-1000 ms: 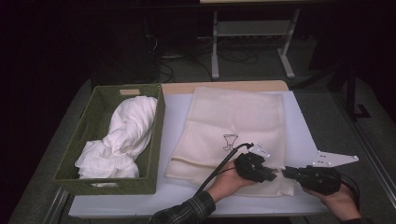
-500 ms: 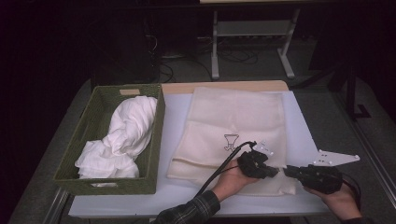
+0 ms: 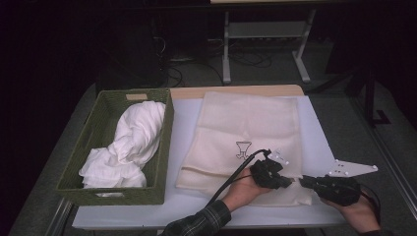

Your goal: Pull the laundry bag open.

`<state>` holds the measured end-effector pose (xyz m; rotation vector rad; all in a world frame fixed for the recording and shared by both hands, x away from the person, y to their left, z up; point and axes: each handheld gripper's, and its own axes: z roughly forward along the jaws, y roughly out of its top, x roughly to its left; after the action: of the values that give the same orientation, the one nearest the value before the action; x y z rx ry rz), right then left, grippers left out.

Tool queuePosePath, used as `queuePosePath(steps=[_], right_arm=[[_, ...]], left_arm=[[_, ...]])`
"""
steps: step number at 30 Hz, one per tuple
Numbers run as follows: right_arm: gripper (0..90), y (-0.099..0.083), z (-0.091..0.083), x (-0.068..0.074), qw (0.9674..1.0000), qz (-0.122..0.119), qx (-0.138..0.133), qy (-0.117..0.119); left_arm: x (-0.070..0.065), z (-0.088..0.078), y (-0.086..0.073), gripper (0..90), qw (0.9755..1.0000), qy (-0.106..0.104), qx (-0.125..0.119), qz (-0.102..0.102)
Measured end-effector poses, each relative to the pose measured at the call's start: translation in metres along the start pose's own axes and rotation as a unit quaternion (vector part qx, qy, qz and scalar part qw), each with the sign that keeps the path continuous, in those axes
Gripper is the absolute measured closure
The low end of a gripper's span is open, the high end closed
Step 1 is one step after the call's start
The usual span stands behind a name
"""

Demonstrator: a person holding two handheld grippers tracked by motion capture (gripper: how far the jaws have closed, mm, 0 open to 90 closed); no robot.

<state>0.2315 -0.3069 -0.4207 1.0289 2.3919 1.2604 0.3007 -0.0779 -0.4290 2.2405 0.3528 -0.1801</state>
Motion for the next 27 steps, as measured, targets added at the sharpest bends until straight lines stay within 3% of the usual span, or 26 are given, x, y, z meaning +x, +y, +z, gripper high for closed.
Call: queuePosePath(steps=[27], right_arm=[[83.0, -0.004, 0.003, -0.004, 0.9998, 0.003, 0.017, -0.001]], left_arm=[[0.006, -0.013, -0.017, 86.9, 0.9999, -0.004, 0.014, -0.007]])
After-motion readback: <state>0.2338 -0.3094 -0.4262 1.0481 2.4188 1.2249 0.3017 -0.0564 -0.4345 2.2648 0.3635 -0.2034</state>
